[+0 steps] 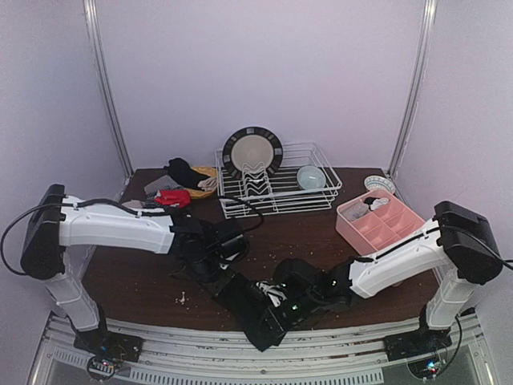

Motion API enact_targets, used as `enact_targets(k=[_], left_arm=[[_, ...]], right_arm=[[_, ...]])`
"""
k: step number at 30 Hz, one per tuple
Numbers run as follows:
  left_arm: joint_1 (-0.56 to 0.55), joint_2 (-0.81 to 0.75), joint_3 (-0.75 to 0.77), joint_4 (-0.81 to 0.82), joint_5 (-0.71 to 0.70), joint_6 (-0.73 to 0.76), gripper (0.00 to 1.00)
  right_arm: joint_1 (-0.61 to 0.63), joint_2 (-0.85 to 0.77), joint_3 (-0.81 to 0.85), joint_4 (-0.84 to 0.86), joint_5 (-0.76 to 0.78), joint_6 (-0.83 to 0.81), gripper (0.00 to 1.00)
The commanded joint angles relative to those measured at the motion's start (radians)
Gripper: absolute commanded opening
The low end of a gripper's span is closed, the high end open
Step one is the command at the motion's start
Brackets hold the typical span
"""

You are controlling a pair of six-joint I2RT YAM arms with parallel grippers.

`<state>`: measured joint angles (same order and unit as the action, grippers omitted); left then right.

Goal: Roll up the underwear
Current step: Fold the underwear at the center of the board.

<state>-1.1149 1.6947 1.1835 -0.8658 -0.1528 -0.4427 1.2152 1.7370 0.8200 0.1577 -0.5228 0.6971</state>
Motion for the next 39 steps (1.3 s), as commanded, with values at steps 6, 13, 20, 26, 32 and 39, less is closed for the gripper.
enact_targets(k=[6,13,20,26,32,39], left_arm=[[0.013,-0.105,-0.009,0.017,-0.004,0.023,0.55],[0.015,-0.144,-0.033,0.032,0.013,-0.01,0.62],[-0.001,-0.26,-0.154,0.134,0.087,-0.062,0.63],[-0.017,-0.268,-0.227,0.195,0.129,-0.085,0.61],[-0.025,-0.242,-0.251,0.268,0.156,-0.087,0.55],[-0.035,-0.203,-0.253,0.304,0.175,-0.087,0.51]], right_arm=[[-0.016,-0.073,-0.026,-0.013,-0.052,-0.007,0.01],[-0.064,-0.1,-0.062,0.018,-0.065,0.013,0.14],[-0.111,-0.128,-0.102,0.014,-0.048,0.013,0.19],[-0.141,-0.165,-0.142,0.029,-0.035,0.027,0.2],[-0.171,-0.159,-0.164,0.053,-0.04,0.049,0.02],[-0.24,-0.13,-0.233,0.212,-0.097,0.136,0.0]])
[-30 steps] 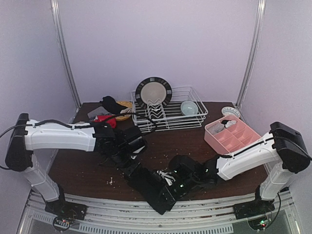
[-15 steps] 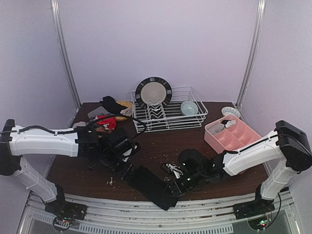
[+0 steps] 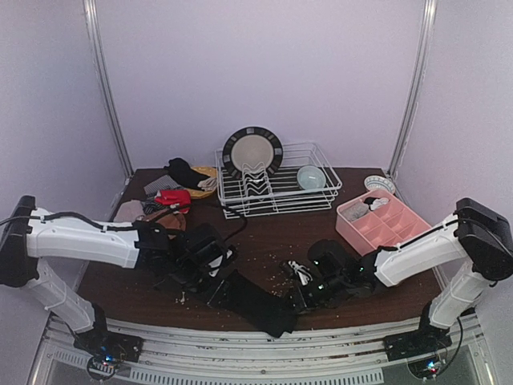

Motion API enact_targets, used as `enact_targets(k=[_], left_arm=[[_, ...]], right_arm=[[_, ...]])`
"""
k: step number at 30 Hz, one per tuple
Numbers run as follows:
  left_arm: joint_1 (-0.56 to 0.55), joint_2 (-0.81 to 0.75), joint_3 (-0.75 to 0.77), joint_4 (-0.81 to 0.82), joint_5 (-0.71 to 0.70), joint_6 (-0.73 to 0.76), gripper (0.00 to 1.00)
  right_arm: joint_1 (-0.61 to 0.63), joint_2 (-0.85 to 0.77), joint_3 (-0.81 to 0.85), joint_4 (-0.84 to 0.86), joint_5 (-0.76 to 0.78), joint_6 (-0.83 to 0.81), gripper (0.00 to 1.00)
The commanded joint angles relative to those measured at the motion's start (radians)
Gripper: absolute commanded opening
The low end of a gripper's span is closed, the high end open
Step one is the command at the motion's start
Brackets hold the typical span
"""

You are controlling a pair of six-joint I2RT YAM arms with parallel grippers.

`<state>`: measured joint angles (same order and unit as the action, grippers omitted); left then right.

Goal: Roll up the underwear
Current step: Fold the underwear at the center of the board, then move the underwear to the center of the board.

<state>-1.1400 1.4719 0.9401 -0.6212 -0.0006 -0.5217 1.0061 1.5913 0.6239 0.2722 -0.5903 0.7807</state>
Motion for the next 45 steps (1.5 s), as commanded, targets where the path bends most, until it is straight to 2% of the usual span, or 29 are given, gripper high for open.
enact_targets(k=[1,6,9,12,18,21,24,28,30,32,34,37,45], left_arm=[[-0.012,0.023,-0.01,0.064,0.025,-0.008,0.51],[-0.014,0.032,-0.02,0.092,0.037,-0.01,0.52],[-0.015,0.04,-0.016,0.098,0.03,-0.011,0.55],[-0.015,0.041,-0.01,0.095,0.003,-0.014,0.58],[-0.015,0.02,-0.001,0.063,-0.069,-0.047,0.59],[-0.015,-0.018,-0.018,0.048,-0.11,-0.081,0.6],[-0.014,-0.065,-0.047,0.051,-0.131,-0.118,0.59],[-0.014,-0.105,-0.098,0.107,-0.11,-0.145,0.52],[-0.014,-0.096,-0.107,0.132,-0.094,-0.145,0.41],[-0.012,-0.067,-0.105,0.159,-0.07,-0.135,0.3],[-0.009,-0.024,-0.092,0.179,-0.053,-0.12,0.23],[0.003,0.046,-0.061,0.2,-0.041,-0.106,0.21],[0.038,0.172,0.062,0.23,-0.008,-0.034,0.14]], right_arm=[[-0.039,0.02,-0.042,0.109,-0.033,0.058,0.0],[-0.065,0.059,-0.051,0.1,-0.032,0.045,0.02],[-0.07,0.051,-0.052,0.062,-0.003,0.014,0.17],[-0.059,-0.016,-0.028,-0.078,0.053,-0.048,0.33],[0.017,-0.163,0.129,-0.42,0.244,-0.217,0.51],[0.067,-0.16,0.228,-0.523,0.343,-0.283,0.61],[0.116,-0.101,0.326,-0.578,0.402,-0.339,0.59],[0.134,0.014,0.397,-0.517,0.331,-0.345,0.37],[0.134,0.068,0.42,-0.502,0.327,-0.345,0.3],[0.134,0.11,0.437,-0.489,0.334,-0.347,0.31],[0.134,0.142,0.45,-0.491,0.357,-0.354,0.4],[0.134,0.157,0.454,-0.49,0.395,-0.359,0.48],[0.131,0.133,0.405,-0.48,0.424,-0.348,0.47]])
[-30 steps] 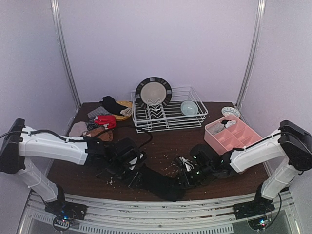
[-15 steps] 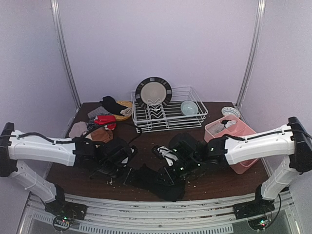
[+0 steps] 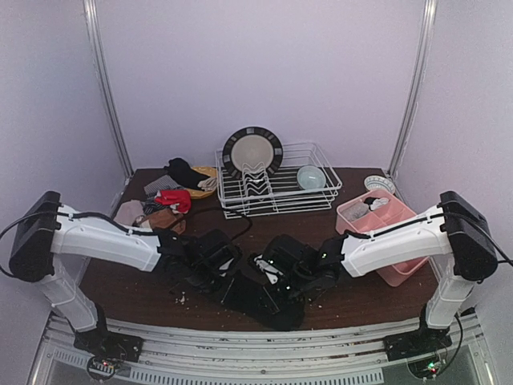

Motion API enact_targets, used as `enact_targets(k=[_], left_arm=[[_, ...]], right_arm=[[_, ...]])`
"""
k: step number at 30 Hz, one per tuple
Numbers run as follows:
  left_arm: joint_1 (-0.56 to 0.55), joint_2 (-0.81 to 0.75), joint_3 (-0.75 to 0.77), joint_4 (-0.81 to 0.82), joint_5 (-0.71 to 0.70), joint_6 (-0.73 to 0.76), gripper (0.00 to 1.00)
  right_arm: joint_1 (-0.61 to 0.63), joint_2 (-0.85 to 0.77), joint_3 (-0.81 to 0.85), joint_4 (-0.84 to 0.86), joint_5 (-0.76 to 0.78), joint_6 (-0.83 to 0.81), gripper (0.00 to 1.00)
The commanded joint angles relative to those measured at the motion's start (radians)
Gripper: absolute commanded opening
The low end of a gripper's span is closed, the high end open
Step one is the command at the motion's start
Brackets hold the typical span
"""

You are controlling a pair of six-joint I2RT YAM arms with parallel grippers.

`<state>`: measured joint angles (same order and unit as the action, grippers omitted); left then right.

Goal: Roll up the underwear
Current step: Move the underwear to the center of the board.

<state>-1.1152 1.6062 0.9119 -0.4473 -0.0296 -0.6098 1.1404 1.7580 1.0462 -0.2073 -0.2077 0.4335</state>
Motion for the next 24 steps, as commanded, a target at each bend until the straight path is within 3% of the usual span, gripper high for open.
enact_targets(k=[1,13,24], left_arm=[[0.016,0.049,0.105,0.055,0.02,0.059,0.14],[0.063,0.227,0.214,0.068,0.052,0.084,0.12],[0.101,0.366,0.416,-0.021,0.051,0.143,0.17]], right_arm=[[-0.003,-0.043,-0.026,0.006,0.042,0.003,0.47],[0.018,-0.243,-0.16,-0.017,0.15,0.028,0.48],[0.159,-0.239,-0.289,-0.045,0.261,0.135,0.28]])
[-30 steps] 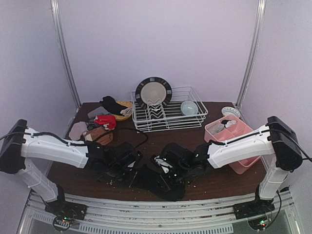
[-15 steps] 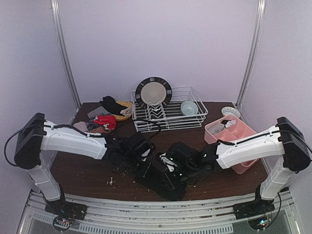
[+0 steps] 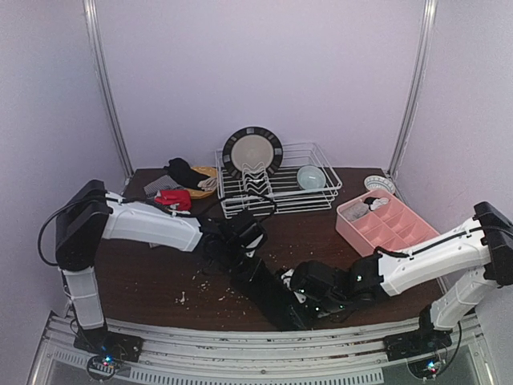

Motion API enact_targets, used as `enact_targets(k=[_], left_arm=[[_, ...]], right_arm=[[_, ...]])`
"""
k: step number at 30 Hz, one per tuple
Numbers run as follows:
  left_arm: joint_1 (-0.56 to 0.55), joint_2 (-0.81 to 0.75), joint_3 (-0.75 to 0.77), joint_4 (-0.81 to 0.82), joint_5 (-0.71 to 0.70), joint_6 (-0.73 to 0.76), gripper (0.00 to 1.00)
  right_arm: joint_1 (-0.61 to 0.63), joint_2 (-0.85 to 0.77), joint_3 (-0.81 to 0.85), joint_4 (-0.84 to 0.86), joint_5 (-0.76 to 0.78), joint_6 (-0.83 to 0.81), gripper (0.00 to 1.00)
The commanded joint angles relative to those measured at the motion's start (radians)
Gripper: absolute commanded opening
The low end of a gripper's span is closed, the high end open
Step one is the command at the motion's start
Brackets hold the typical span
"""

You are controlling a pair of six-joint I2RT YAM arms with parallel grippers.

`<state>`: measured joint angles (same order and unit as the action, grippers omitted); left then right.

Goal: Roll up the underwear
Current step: Move the underwear to the center of the board.

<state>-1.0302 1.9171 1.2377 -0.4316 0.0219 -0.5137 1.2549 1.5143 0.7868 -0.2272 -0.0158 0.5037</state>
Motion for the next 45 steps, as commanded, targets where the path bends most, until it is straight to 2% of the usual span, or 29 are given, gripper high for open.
enact_targets(k=[1,6,10,14,16,17,19,23,25,28,37,45], left_arm=[[0.018,0.071,0.117,-0.049,-0.001,0.056,0.18],[0.025,0.178,0.29,-0.102,0.044,0.108,0.21],[0.025,0.212,0.419,-0.165,0.048,0.141,0.26],[0.025,0.118,0.394,-0.199,0.013,0.163,0.57],[0.026,0.059,0.359,-0.214,0.029,0.167,0.67],[0.025,0.02,0.337,-0.221,0.039,0.168,0.77],[0.019,-0.05,0.267,-0.223,0.035,0.15,0.84],[0.013,-0.194,0.067,-0.147,0.004,0.065,0.85],[0.013,-0.214,-0.007,-0.095,0.013,0.027,0.82],[0.01,-0.173,-0.031,-0.054,0.034,-0.002,0.76],[-0.006,0.029,0.121,-0.045,0.088,0.039,0.68],[-0.03,0.166,0.298,-0.091,0.126,0.089,0.65]], right_arm=[[0.061,0.019,-0.027,-0.023,0.078,0.081,0.28],[0.098,0.072,-0.012,0.051,0.071,0.138,0.3],[0.098,0.02,0.021,0.046,0.1,0.139,0.41],[0.078,-0.107,0.021,-0.007,0.155,0.116,0.52],[0.041,-0.154,-0.002,-0.022,0.151,0.107,0.54],[0.018,-0.173,-0.02,-0.019,0.148,0.107,0.54],[-0.043,-0.202,-0.074,0.006,0.121,0.116,0.54],[-0.144,-0.208,-0.146,0.08,0.093,0.164,0.5],[-0.158,-0.183,-0.152,0.083,0.111,0.194,0.41],[-0.159,-0.138,-0.156,0.078,0.134,0.238,0.29],[-0.086,-0.029,-0.213,0.158,0.148,0.413,0.16],[-0.006,0.092,-0.131,0.275,0.115,0.494,0.13]])
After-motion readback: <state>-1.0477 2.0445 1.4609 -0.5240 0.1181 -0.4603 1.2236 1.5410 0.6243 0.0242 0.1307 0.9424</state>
